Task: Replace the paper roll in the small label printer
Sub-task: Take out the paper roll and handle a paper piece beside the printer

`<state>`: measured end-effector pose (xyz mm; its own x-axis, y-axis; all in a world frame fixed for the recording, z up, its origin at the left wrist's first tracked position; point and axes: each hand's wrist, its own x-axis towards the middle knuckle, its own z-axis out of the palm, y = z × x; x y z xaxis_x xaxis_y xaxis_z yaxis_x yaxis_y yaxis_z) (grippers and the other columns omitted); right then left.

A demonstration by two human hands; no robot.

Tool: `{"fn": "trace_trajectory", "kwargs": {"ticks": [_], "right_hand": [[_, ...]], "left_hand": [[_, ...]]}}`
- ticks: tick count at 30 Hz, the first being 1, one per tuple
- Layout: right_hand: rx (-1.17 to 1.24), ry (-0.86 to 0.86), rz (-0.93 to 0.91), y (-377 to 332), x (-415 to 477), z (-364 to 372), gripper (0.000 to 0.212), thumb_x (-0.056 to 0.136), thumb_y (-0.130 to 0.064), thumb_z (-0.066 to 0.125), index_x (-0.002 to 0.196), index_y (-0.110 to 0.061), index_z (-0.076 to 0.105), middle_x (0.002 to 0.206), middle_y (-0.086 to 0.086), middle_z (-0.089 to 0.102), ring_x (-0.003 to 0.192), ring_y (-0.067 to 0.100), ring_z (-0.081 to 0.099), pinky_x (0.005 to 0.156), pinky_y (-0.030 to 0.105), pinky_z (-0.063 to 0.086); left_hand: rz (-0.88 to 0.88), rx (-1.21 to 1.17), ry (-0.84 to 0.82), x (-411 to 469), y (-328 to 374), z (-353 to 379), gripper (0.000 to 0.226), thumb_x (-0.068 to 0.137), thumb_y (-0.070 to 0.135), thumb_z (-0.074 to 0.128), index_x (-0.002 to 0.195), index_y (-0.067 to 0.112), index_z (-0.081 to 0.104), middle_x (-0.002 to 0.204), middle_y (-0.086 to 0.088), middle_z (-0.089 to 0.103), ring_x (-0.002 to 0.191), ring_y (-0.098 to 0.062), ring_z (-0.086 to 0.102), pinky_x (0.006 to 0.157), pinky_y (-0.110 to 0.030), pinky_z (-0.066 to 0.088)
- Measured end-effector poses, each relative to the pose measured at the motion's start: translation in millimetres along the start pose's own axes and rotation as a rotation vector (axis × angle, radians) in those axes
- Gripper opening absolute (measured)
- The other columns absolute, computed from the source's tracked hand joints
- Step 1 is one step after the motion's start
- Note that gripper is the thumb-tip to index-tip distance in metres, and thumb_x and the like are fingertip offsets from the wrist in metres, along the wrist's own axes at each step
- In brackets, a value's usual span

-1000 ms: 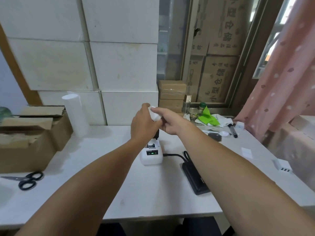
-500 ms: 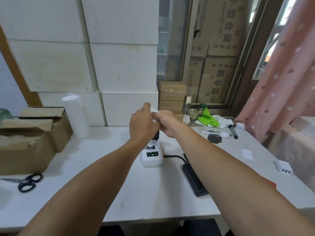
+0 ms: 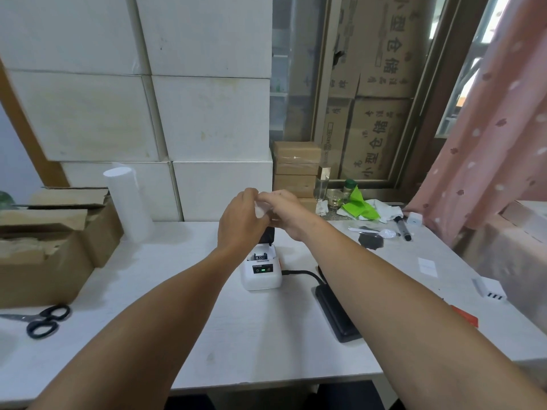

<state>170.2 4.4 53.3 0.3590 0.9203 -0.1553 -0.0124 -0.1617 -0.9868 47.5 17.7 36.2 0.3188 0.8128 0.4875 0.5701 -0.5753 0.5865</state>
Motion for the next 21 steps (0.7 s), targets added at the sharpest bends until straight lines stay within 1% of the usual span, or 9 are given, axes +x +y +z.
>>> {"fn": "trace_trajectory", "kwargs": {"ticks": [1, 3, 5, 7, 9, 12, 14, 17, 21], "right_hand": [[0.021, -0.025, 0.035, -0.9, 0.0, -2.2, 0.052, 0.083, -0.038, 0.081, 0.121, -0.007, 0.065, 0.1, 0.006, 0.065, 0.08, 0.02, 0.065, 0.077, 0.033, 0.061], [0.054, -0.077, 0.101, -2.1, -1.6, -6.1, 0.042, 0.086, -0.043, 0.077, 0.116, -0.013, 0.071, 0.098, 0.006, 0.062, 0.081, 0.022, 0.066, 0.076, 0.032, 0.061], [0.093, -0.089, 0.145, -1.6, -2.4, -8.4, 0.038, 0.088, -0.044, 0.075, 0.11, -0.014, 0.07, 0.092, 0.007, 0.063, 0.079, 0.023, 0.069, 0.073, 0.031, 0.062], [0.11, -0.076, 0.131, -2.0, -2.5, -8.8, 0.037, 0.088, -0.037, 0.078, 0.11, -0.008, 0.071, 0.089, 0.009, 0.07, 0.079, 0.023, 0.072, 0.073, 0.031, 0.063], [0.065, -0.065, 0.097, -1.3, 0.4, -8.0, 0.036, 0.086, -0.027, 0.08, 0.111, -0.002, 0.073, 0.089, 0.009, 0.076, 0.082, 0.023, 0.075, 0.083, 0.034, 0.065], [-0.073, -0.058, 0.042, -2.3, -0.6, -6.1, 0.023, 0.083, -0.016, 0.078, 0.101, -0.003, 0.07, 0.088, 0.01, 0.075, 0.081, 0.023, 0.073, 0.09, 0.035, 0.063], [-0.194, -0.043, 0.006, -3.0, -2.9, -5.4, 0.02, 0.082, -0.015, 0.076, 0.096, -0.009, 0.063, 0.089, 0.008, 0.07, 0.078, 0.021, 0.068, 0.082, 0.033, 0.06], [-0.317, 0.001, -0.035, -3.5, -5.8, -4.7, 0.022, 0.083, -0.016, 0.075, 0.094, -0.014, 0.056, 0.089, 0.006, 0.065, 0.074, 0.018, 0.059, 0.065, 0.028, 0.045], [-0.438, 0.014, -0.041, 0.5, -2.4, -2.5, 0.025, 0.071, -0.027, 0.079, 0.084, -0.015, 0.062, 0.079, 0.005, 0.066, 0.071, 0.021, 0.059, 0.063, 0.029, 0.041]], "left_hand": [[0.009, -0.006, 0.006, -0.3, -0.1, -0.3, 0.038, 0.092, 0.033, 0.065, 0.125, 0.015, 0.054, 0.118, -0.002, 0.065, 0.108, -0.025, 0.06, 0.085, -0.04, 0.051], [0.018, -0.013, 0.024, 0.2, 1.8, -1.1, 0.045, 0.093, 0.039, 0.065, 0.131, 0.017, 0.052, 0.122, -0.001, 0.064, 0.112, -0.024, 0.059, 0.086, -0.037, 0.05], [0.013, -0.035, 0.018, 0.1, 5.0, -1.6, 0.05, 0.092, 0.041, 0.065, 0.135, 0.02, 0.049, 0.123, -0.001, 0.064, 0.112, -0.023, 0.06, 0.086, -0.038, 0.052], [0.004, -0.052, 0.006, 0.0, 7.4, -2.8, 0.054, 0.09, 0.039, 0.064, 0.138, 0.021, 0.045, 0.122, -0.002, 0.065, 0.11, -0.025, 0.061, 0.087, -0.041, 0.054], [-0.013, -0.055, -0.003, 0.2, 7.0, -4.0, 0.059, 0.086, 0.034, 0.064, 0.14, 0.021, 0.043, 0.122, -0.003, 0.066, 0.111, -0.026, 0.062, 0.087, -0.043, 0.055], [-0.031, -0.038, -0.033, 0.9, 4.1, -3.9, 0.062, 0.084, 0.026, 0.065, 0.141, 0.017, 0.044, 0.127, -0.006, 0.064, 0.112, -0.029, 0.061, 0.087, -0.043, 0.054], [-0.025, -0.02, -0.048, 0.9, 2.0, -2.7, 0.065, 0.082, 0.024, 0.069, 0.142, 0.015, 0.045, 0.129, -0.008, 0.064, 0.113, -0.031, 0.061, 0.087, -0.043, 0.054], [-0.02, 0.01, -0.068, 1.5, 0.5, -0.6, 0.067, 0.082, 0.027, 0.073, 0.142, 0.014, 0.046, 0.13, -0.009, 0.064, 0.112, -0.033, 0.062, 0.086, -0.043, 0.054], [-0.01, 0.081, -0.07, -0.8, -4.5, 1.6, 0.063, 0.081, 0.033, 0.073, 0.136, 0.013, 0.05, 0.127, -0.006, 0.065, 0.107, -0.031, 0.063, 0.081, -0.041, 0.054]]}}
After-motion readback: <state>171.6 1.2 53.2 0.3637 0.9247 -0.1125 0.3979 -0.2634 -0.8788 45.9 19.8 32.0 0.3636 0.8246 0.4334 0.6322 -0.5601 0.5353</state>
